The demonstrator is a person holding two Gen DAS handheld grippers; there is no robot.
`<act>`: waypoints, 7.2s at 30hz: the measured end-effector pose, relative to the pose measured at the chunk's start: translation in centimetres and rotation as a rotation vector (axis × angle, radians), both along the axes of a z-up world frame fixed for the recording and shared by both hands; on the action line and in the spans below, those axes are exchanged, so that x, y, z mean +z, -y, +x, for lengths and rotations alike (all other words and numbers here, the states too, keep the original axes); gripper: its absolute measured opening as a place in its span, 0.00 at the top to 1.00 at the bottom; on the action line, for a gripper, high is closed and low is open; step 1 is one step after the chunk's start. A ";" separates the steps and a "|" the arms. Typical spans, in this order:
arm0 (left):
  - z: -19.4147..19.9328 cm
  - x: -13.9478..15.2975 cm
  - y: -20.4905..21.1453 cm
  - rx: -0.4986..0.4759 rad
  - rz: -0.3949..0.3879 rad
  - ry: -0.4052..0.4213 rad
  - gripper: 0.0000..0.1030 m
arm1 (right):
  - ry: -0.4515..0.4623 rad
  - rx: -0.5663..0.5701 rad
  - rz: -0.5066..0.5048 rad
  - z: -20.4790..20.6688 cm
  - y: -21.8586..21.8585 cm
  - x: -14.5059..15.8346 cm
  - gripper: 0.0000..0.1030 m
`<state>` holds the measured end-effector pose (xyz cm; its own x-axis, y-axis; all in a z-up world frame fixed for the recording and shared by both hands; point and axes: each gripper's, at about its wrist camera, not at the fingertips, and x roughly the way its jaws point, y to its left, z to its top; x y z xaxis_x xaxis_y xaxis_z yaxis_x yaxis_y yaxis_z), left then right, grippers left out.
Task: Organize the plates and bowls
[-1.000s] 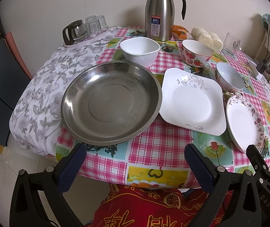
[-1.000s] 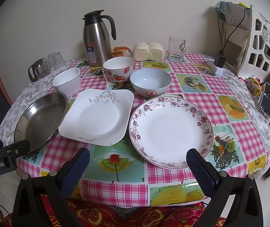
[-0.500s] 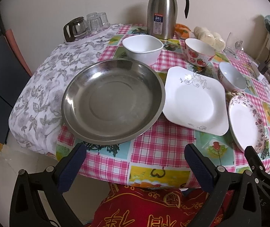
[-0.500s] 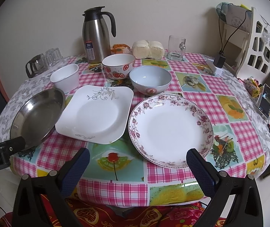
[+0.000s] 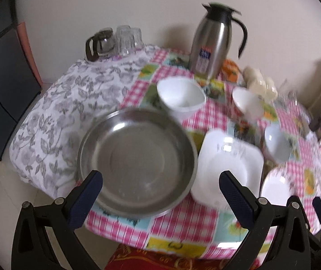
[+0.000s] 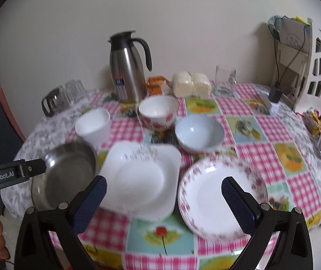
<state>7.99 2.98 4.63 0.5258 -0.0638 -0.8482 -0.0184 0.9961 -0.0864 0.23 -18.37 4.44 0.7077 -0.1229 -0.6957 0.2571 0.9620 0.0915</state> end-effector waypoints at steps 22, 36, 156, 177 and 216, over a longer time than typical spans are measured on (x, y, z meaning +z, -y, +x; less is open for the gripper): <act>6.6 -2.1 -1.9 0.128 0.008 0.188 0.00 | 0.015 -0.036 0.094 8.3 2.2 -1.9 0.00; 6.1 -4.6 -10.2 0.307 -0.088 0.058 0.00 | -0.004 0.109 0.038 9.3 -2.9 -4.2 0.00; 3.9 -3.3 -10.2 0.396 -0.114 0.085 0.72 | 0.015 0.350 0.119 7.8 -7.7 -2.1 0.81; 3.0 -2.4 0.3 0.209 -0.100 0.098 0.72 | 0.060 0.200 0.143 4.3 2.2 -0.3 0.79; 3.8 -7.5 6.9 0.085 -0.077 -0.082 0.72 | -0.092 0.086 0.182 3.9 8.7 -5.3 0.78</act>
